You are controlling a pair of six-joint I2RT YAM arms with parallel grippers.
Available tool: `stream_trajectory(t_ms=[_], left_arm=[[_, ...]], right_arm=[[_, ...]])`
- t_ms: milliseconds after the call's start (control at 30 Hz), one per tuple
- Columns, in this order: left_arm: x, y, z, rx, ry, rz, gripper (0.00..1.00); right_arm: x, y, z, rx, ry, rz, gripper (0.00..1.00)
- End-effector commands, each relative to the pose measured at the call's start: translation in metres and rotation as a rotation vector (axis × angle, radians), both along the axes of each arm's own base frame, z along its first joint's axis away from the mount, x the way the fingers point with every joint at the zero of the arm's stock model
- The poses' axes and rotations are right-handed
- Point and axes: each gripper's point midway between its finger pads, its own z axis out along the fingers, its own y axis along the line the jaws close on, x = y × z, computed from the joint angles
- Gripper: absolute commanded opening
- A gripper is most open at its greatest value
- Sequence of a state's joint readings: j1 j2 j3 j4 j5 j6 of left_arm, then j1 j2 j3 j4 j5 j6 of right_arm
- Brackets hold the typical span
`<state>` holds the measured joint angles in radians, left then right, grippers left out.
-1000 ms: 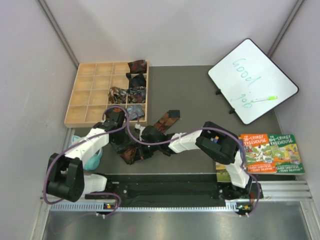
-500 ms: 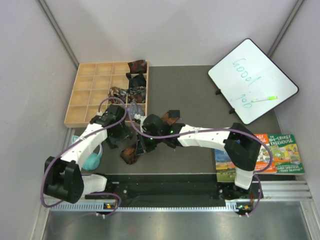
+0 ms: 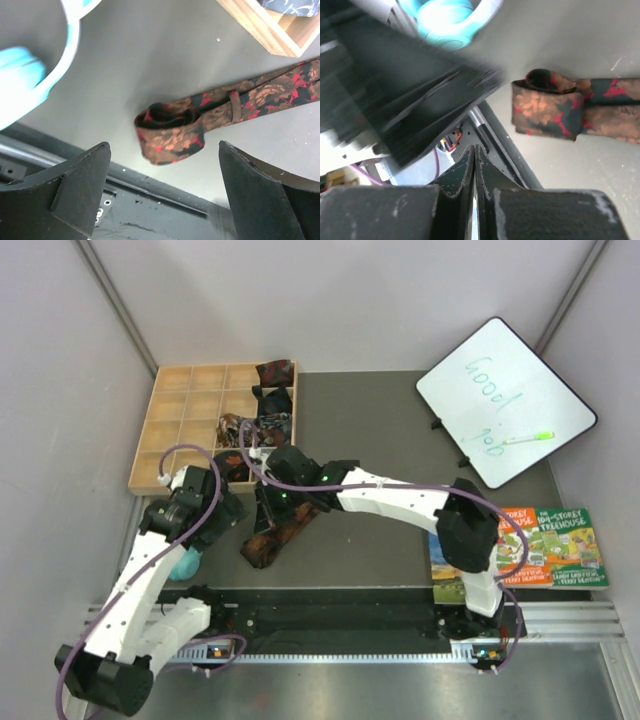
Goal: Roll the ties
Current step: Roll the tie at the center of the board.
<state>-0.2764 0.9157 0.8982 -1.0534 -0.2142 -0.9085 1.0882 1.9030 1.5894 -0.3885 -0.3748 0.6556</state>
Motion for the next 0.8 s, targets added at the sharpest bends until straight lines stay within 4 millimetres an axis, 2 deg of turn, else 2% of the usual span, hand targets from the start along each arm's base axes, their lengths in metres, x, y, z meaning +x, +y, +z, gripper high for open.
stream_trajectory(t_ms=[0,67,233,367,500,767], left_arm=[[-0.033,0.010,-0.012,0.009,0.070,0.048,0.92],[-0.041,0.008,-0.014,-0.018,0.072,0.050,0.90],[-0.057,0.006,-0.013,-0.065,0.045,0.051,0.86],[-0.067,0.000,-0.025,-0.100,0.088,0.031,0.84],[-0.067,0.000,-0.025,-0.102,0.072,0.033,0.82],[-0.065,-0.003,-0.036,-0.102,0.099,0.018,0.80]], right_arm=[[0.013,0.012,-0.027,-0.039,0.093,0.009,0.00],[0.019,0.015,-0.041,-0.069,0.107,0.004,0.00],[0.027,0.016,-0.063,-0.094,0.126,0.003,0.00],[0.036,0.007,-0.083,-0.128,0.147,-0.016,0.00],[0.042,0.003,-0.096,-0.129,0.161,-0.023,0.00],[0.042,-0.004,-0.124,-0.167,0.177,-0.018,0.00]])
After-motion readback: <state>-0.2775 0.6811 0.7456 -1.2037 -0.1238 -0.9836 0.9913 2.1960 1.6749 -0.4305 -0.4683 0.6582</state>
